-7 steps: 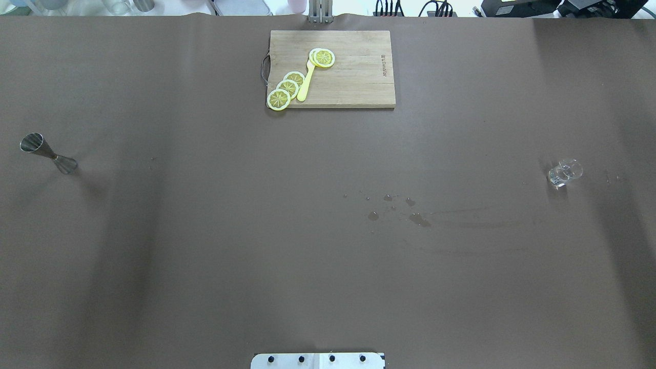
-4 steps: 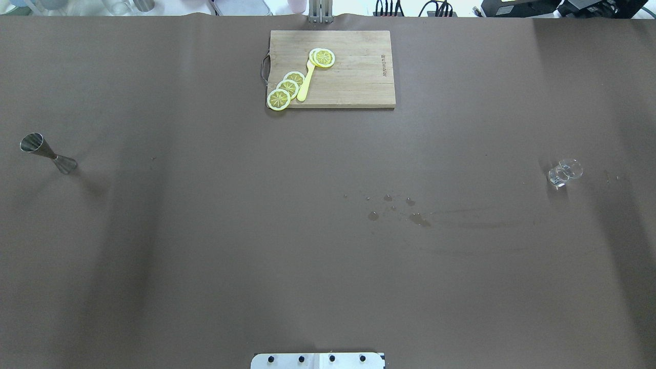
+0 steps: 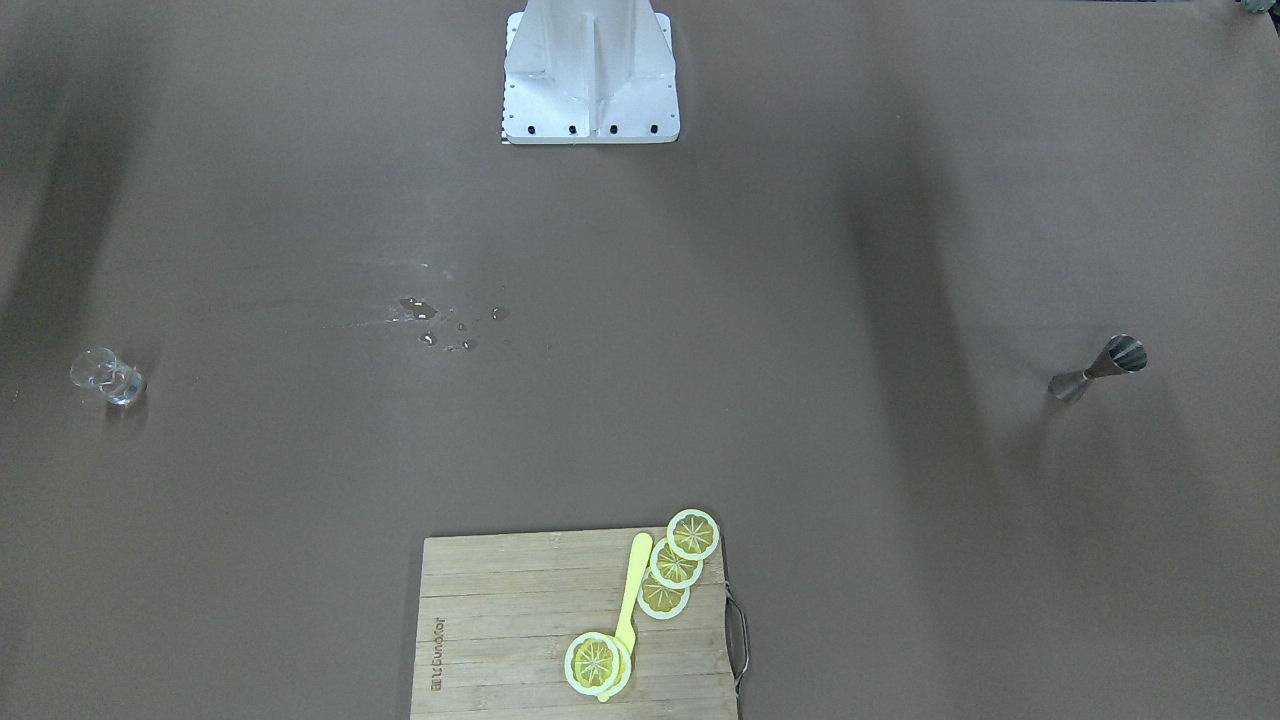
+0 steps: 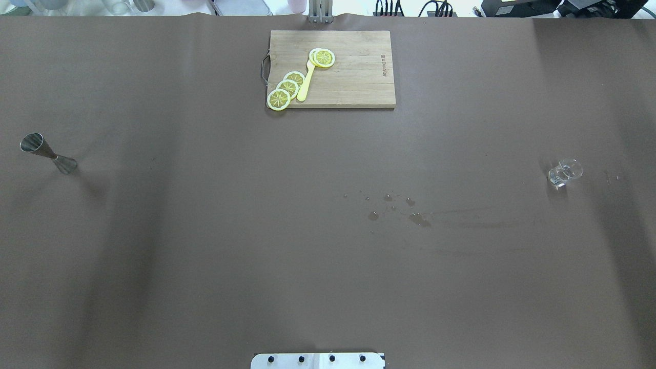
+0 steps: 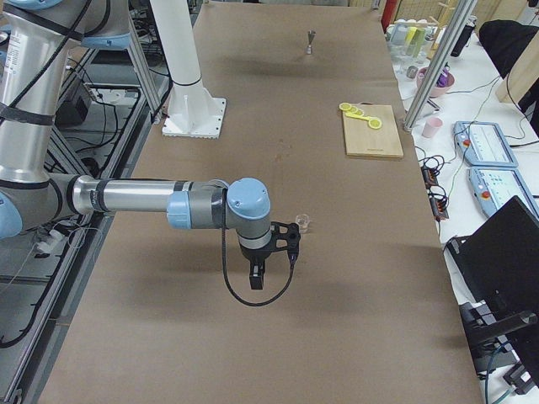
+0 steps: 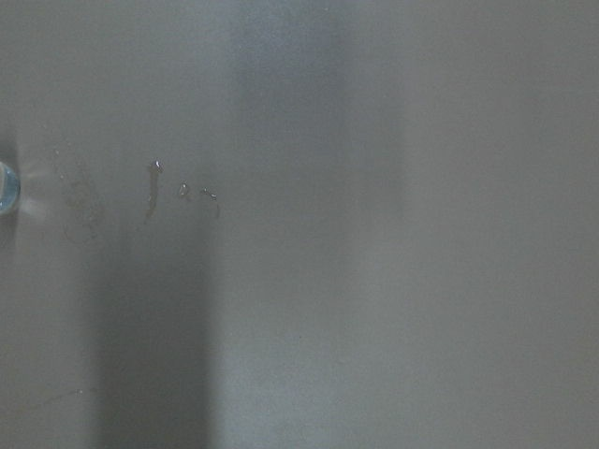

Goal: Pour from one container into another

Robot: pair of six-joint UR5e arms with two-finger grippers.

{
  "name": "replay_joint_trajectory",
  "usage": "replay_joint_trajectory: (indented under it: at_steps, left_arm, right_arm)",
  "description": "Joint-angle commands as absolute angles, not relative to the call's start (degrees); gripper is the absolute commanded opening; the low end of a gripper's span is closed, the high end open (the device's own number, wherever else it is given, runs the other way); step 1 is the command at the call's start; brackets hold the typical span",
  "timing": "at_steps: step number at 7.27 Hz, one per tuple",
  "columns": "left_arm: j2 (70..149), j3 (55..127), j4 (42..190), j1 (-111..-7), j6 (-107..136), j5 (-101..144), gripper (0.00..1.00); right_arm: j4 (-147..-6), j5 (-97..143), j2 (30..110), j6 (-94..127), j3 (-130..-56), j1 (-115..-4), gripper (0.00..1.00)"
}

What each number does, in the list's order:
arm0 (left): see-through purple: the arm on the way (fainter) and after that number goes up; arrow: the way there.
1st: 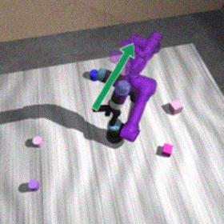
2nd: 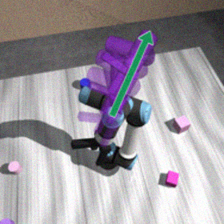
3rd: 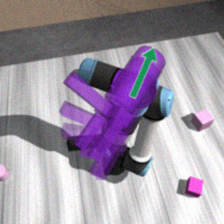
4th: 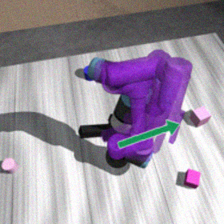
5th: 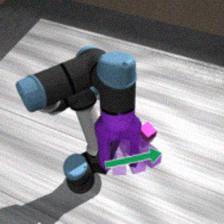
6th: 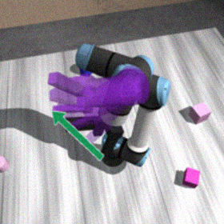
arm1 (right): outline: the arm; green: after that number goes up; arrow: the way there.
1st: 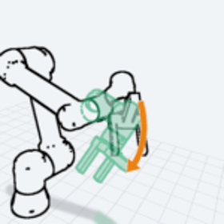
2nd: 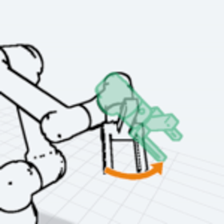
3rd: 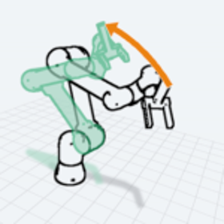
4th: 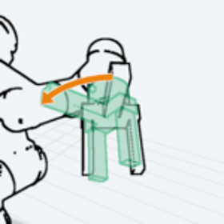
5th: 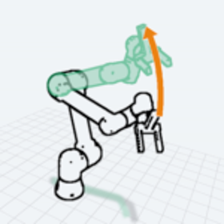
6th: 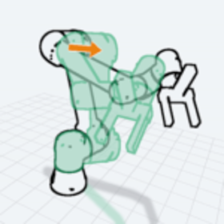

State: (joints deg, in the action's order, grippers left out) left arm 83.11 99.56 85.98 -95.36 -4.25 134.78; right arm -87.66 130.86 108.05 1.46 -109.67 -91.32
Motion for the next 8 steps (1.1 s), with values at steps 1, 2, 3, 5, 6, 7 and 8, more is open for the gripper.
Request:
replay_joint_trajectory:
  at_steps: [1, 2, 3, 5, 6, 7, 8]
  left_arm:
    - [84.1, 99.8, 86.0, -95.4, -4.4, 134.7, 0.98]
    - [84.3, 100.4, 86.0, -95.4, -4.3, 134.8, 0.97]
    - [84.5, 101.9, 86.1, -95.4, -3.2, 135.5, 0.97]
    - [84.5, 102.8, 92.5, -95.2, 1.9, 138.3, 0.97]
    - [84.9, 103.4, 96.5, -94.8, 6.8, 138.3, 0.96]
    - [85.3, 103.4, 99.4, -92.7, 9.5, 138.2, 0.96]
    - [87.6, 103.4, 100.4, -90.4, 13.6, 137.9, 0.93]
  right_arm:
    - [-87.6, 130.6, 108.0, 1.4, -109.5, -91.3, 1.0]
    - [-87.6, 130.5, 108.0, 1.4, -109.4, -91.3, 1.0]
    - [-87.6, 130.3, 108.0, 1.4, -109.4, -91.3, 1.0]
    - [-87.5, 130.4, 108.0, 1.4, -109.4, -91.3, 1.0]
    - [-87.5, 130.4, 108.0, 1.4, -109.3, -91.3, 1.0]
    - [-87.5, 130.1, 108.0, 1.4, -109.2, -91.2, 1.0]
    - [-87.1, 130.2, 107.9, 1.4, -108.4, -91.2, 1.0]
